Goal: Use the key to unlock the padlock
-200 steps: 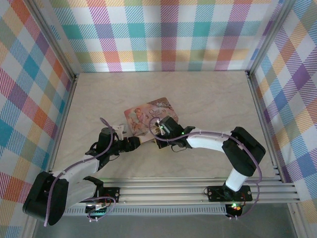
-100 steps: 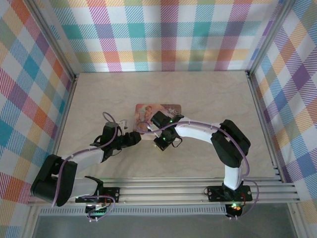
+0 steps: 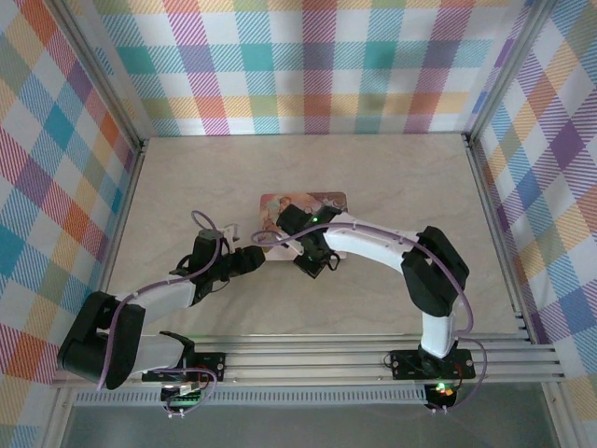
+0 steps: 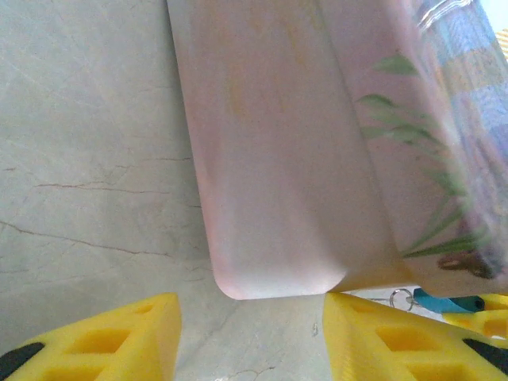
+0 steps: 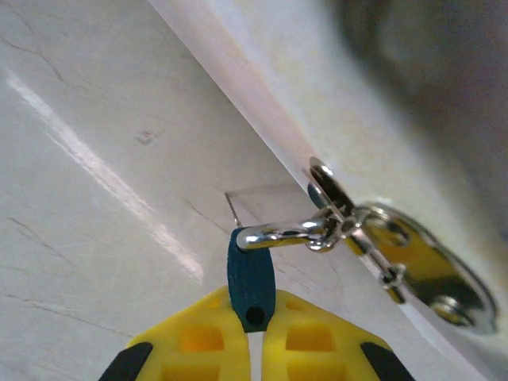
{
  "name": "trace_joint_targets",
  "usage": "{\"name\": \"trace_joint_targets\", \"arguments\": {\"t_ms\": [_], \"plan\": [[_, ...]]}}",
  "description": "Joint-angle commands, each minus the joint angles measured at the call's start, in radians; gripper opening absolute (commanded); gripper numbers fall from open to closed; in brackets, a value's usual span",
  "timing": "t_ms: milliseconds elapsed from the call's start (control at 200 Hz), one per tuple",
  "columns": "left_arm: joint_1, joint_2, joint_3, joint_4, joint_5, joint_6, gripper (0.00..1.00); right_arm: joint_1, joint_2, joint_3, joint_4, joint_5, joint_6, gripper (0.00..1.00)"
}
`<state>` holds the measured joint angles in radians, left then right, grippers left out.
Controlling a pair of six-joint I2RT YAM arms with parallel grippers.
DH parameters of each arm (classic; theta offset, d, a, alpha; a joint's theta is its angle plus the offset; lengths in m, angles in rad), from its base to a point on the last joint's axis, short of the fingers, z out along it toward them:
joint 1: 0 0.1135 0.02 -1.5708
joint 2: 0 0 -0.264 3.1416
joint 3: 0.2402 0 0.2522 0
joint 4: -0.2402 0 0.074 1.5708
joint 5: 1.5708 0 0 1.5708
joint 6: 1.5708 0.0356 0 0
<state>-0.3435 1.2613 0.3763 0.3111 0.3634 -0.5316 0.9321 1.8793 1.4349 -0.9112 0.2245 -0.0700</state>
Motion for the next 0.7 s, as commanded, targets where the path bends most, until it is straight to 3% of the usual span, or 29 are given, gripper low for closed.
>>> {"name": "trace_joint_targets", "arguments": {"t_ms": [0,495,695], "plan": [[0.003,-0.009,-0.008,0.040,-0.019,-0.012,0.50,0.030,0.042,0.040,-0.071,0.122,-0.067,0.00],[0.003,0.071,-0.001,0.108,-0.017,-0.025,0.50,0.164,0.152,0.114,-0.102,0.536,-0.213,0.00],[0.003,0.073,0.011,0.103,-0.006,-0.027,0.50,0.189,0.159,0.127,-0.060,0.610,-0.234,0.00]]}}
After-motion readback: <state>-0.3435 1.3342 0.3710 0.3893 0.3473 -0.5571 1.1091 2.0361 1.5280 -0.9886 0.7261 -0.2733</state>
